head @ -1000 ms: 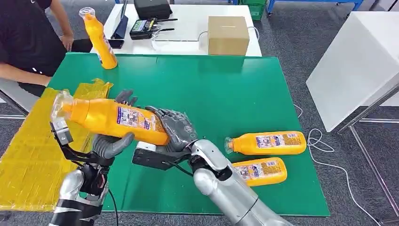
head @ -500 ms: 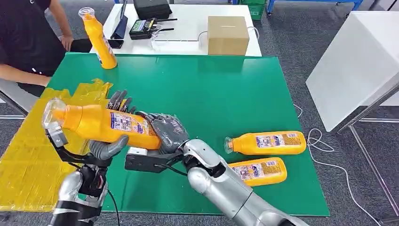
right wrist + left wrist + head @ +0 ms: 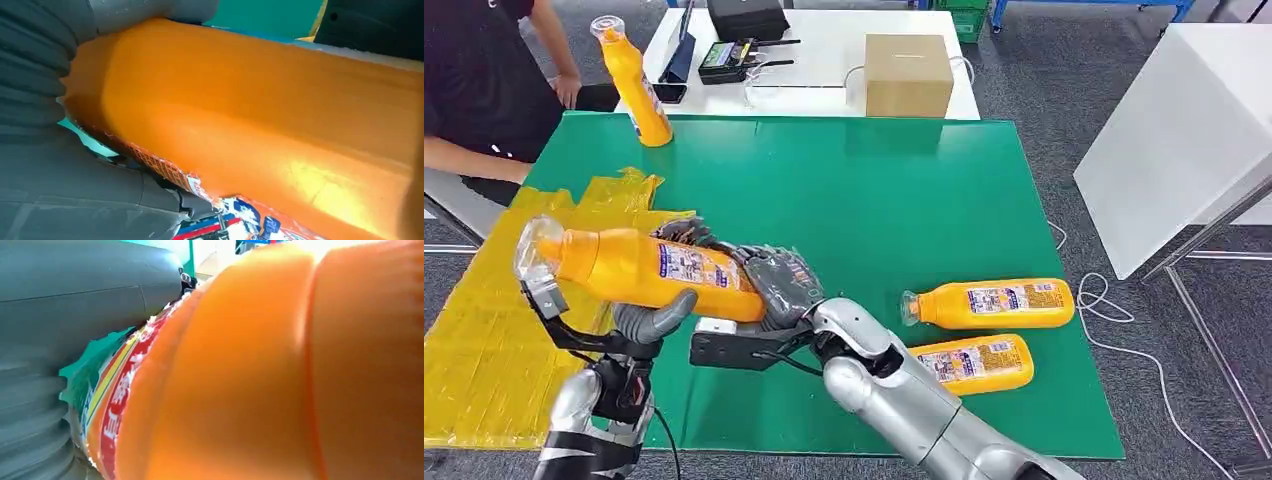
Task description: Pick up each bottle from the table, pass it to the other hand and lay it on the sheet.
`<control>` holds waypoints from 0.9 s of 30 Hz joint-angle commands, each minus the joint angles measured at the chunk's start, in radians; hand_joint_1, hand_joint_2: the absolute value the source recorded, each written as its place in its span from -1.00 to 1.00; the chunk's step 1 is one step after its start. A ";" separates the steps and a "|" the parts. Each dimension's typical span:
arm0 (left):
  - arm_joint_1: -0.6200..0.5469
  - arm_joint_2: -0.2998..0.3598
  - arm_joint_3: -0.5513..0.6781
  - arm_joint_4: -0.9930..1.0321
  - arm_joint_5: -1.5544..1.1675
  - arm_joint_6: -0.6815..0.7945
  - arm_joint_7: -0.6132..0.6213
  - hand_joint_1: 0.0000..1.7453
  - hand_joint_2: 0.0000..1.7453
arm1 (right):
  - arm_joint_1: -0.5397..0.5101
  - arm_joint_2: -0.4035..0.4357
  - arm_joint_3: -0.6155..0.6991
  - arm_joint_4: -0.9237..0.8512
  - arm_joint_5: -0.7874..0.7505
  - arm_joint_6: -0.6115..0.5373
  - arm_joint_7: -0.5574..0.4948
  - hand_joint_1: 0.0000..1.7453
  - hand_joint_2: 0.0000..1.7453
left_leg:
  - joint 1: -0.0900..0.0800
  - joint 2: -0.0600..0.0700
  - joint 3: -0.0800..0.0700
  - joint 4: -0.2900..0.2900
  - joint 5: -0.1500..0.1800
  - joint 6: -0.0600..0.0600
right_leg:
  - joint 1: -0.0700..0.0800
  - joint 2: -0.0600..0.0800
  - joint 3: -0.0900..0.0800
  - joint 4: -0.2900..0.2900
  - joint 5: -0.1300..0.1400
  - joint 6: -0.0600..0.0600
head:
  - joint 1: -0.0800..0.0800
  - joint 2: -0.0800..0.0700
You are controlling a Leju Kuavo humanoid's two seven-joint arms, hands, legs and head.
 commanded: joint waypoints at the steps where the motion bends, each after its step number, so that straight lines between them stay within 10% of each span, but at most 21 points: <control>1: -0.080 -0.025 0.000 0.031 -0.001 -0.002 0.007 1.00 1.00 | 0.032 -0.045 0.111 0.058 0.019 0.036 -0.017 1.00 1.00 | 0.001 -0.006 0.002 -0.001 0.000 0.000 | 0.001 -0.003 0.003 -0.001 -0.001 -0.002 | 0.000 0.000; 13: -0.076 -0.028 0.009 0.023 0.001 -0.005 0.002 1.00 1.00 | 0.046 -0.051 0.093 0.061 0.022 0.024 -0.018 1.00 1.00 | 0.001 -0.007 0.002 -0.001 0.000 0.000 | 0.001 -0.004 0.004 -0.001 -0.001 -0.002 | 0.000 0.000; 14: -0.076 -0.027 0.011 0.020 -0.005 0.000 -0.002 1.00 1.00 | 0.047 -0.052 0.090 0.059 0.025 0.020 -0.017 0.88 1.00 | 0.003 -0.010 0.004 0.000 -0.001 0.000 | 0.003 -0.005 0.006 -0.002 -0.002 -0.004 | 0.000 0.000; 15: -0.075 -0.028 0.011 0.015 -0.029 0.016 -0.012 1.00 1.00 | 0.052 -0.053 0.083 0.055 0.029 0.010 -0.013 -0.90 1.00 | 0.002 -0.009 0.003 0.000 0.000 0.000 | 0.002 -0.005 0.005 -0.002 -0.001 -0.003 | 0.000 0.000; 19: -0.060 -0.028 0.042 -0.036 -0.174 0.094 -0.061 1.00 1.00 | 0.098 -0.085 0.022 -0.029 0.046 -0.029 -0.001 -1.00 1.00 | 0.003 -0.010 0.003 0.000 -0.001 0.000 | 0.003 -0.006 0.006 -0.001 -0.002 -0.004 | 0.000 0.000; 20: -0.052 -0.026 0.053 -0.049 -0.194 0.107 -0.067 1.00 1.00 | 0.114 -0.097 0.005 -0.071 0.047 -0.033 -0.001 -1.00 -1.00 | 0.002 -0.007 0.001 0.000 0.000 0.000 | 0.002 -0.004 0.003 -0.001 -0.001 -0.002 | 0.000 0.000; 27: -0.005 -0.012 0.212 -0.103 -0.490 0.295 -0.205 1.00 1.00 | 0.244 -0.221 -0.129 -0.412 0.101 -0.055 0.013 -1.00 -1.00 | 0.003 -0.007 0.003 0.001 -0.002 0.000 | 0.003 -0.002 0.006 -0.001 -0.002 -0.004 | 0.000 0.000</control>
